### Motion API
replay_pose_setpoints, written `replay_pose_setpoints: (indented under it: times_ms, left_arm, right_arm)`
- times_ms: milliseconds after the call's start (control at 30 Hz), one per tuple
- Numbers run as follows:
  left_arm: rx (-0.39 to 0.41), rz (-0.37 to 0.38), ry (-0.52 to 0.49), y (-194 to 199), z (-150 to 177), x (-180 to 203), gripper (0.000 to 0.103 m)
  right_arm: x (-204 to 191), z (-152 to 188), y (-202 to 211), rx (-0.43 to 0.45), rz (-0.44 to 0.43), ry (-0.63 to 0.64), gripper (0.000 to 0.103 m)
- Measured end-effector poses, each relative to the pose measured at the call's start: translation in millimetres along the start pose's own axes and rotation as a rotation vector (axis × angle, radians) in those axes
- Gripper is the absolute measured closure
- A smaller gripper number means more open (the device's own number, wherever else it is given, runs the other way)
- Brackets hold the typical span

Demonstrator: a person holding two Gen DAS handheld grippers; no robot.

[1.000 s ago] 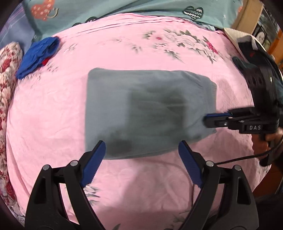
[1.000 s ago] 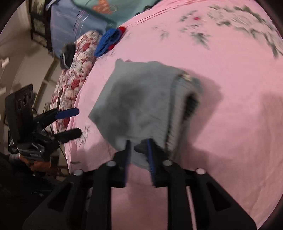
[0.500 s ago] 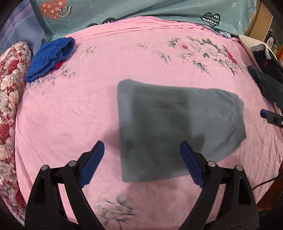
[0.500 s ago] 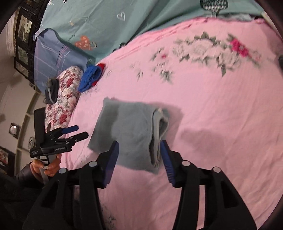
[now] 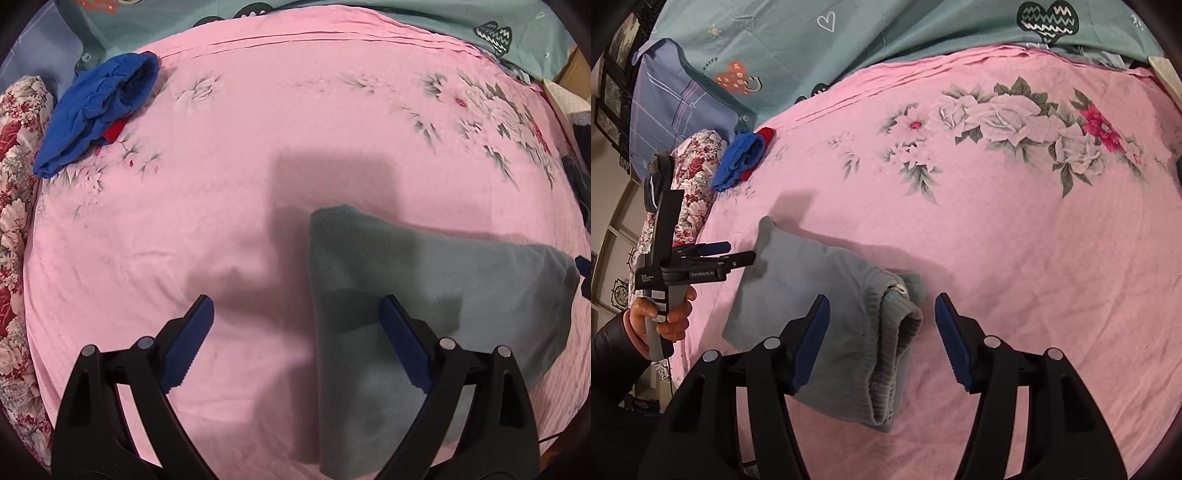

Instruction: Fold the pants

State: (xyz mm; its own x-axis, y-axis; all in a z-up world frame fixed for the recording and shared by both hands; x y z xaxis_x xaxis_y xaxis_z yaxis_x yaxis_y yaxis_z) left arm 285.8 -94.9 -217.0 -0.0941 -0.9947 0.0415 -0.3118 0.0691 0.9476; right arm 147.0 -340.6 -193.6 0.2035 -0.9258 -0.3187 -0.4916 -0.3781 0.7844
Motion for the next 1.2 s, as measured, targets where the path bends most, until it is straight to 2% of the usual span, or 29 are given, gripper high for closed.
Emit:
replay_pose_setpoints:
  times_ms: [167,433,533,700,800,867,1033,1067,1133,1167,1200]
  left_arm:
    - [-0.034,0.071,0.047,-10,-11,0,0.009]
    - [-0.122,0.160,0.053,-29,-18,3,0.008]
    - [-0.127,0.167,0.041,-31,-19,6,0.007]
    - [-0.115,0.142,0.009,-36,-20,15,0.007]
    - [-0.132,0.187,-0.001,-33,-20,26,0.009]
    - [-0.147,0.230,-0.017,-31,-18,35,0.010]
    - [-0.125,0.201,-0.062,-34,-16,42,0.010]
    - [-0.122,0.187,-0.065,-35,-16,43,0.011]
    - [-0.107,0.181,-0.091,-32,-14,49,0.025]
    - [-0.107,0.197,-0.109,-29,-13,53,0.041]
    - [-0.106,0.199,-0.114,-26,-12,56,0.051]
  right_arm:
    - [8,0,-17,-0.048,-0.036,-0.023,0.043]
    - [12,4,-38,-0.099,-0.124,-0.071,0.043]
    - [8,4,-43,-0.103,-0.152,-0.064,0.043]
    - [3,3,-47,-0.105,-0.138,-0.047,0.042]
    - [1,1,-47,-0.115,-0.130,-0.037,0.044]
    - [-1,3,-48,-0.119,-0.160,-0.061,0.045]
    - [7,7,-48,-0.091,-0.211,-0.122,0.045]
    - [6,7,-48,-0.091,-0.207,-0.126,0.045]
    - [2,7,-47,-0.099,-0.162,-0.092,0.048]
    - [2,8,-47,-0.109,-0.133,-0.072,0.060]
    - [2,9,-46,-0.109,-0.123,-0.072,0.068]
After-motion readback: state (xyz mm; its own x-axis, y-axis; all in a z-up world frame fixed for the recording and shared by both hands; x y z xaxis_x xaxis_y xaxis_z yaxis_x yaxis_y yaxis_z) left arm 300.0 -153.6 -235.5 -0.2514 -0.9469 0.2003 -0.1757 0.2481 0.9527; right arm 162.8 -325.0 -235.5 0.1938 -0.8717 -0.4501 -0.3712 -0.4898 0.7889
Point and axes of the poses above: each gripper's, at about its wrist camera, not at the fingertips, and y roughly against the way its jaws point, x to its right, z to its underside, the point moved 7 cm from there along -y, roughly the way its jaws point, and after that the axes turned 14 degrees about y, right-handed, at the moved point
